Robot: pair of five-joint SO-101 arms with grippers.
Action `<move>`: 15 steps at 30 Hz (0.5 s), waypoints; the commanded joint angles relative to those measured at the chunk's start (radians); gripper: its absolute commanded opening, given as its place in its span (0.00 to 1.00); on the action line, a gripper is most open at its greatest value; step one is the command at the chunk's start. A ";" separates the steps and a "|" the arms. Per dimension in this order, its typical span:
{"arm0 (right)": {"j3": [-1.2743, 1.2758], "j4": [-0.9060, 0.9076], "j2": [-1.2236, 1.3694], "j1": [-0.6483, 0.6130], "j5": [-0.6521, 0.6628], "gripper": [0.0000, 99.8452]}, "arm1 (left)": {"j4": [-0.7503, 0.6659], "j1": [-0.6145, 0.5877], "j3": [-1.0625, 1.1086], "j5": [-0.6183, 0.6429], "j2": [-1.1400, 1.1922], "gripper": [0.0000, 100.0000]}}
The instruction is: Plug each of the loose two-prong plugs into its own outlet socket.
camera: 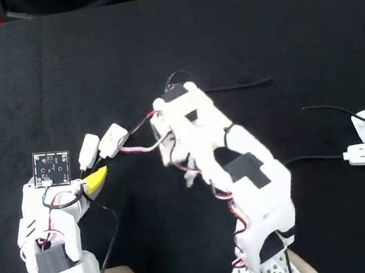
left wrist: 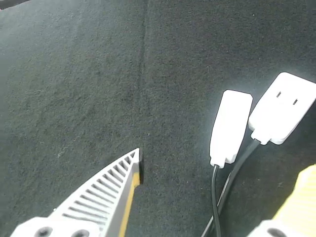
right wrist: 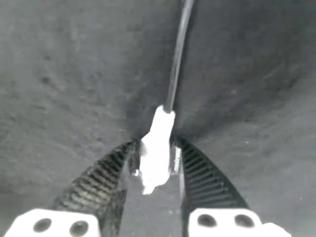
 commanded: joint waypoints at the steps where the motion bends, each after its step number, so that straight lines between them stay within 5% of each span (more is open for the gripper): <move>1: -0.010 -0.006 0.015 -0.044 -0.048 0.11 | 0.005 -0.013 0.008 -0.011 -0.006 0.46; 15: -0.087 0.029 0.088 -0.025 -0.043 0.05 | 0.005 -0.013 0.008 -0.011 -0.006 0.46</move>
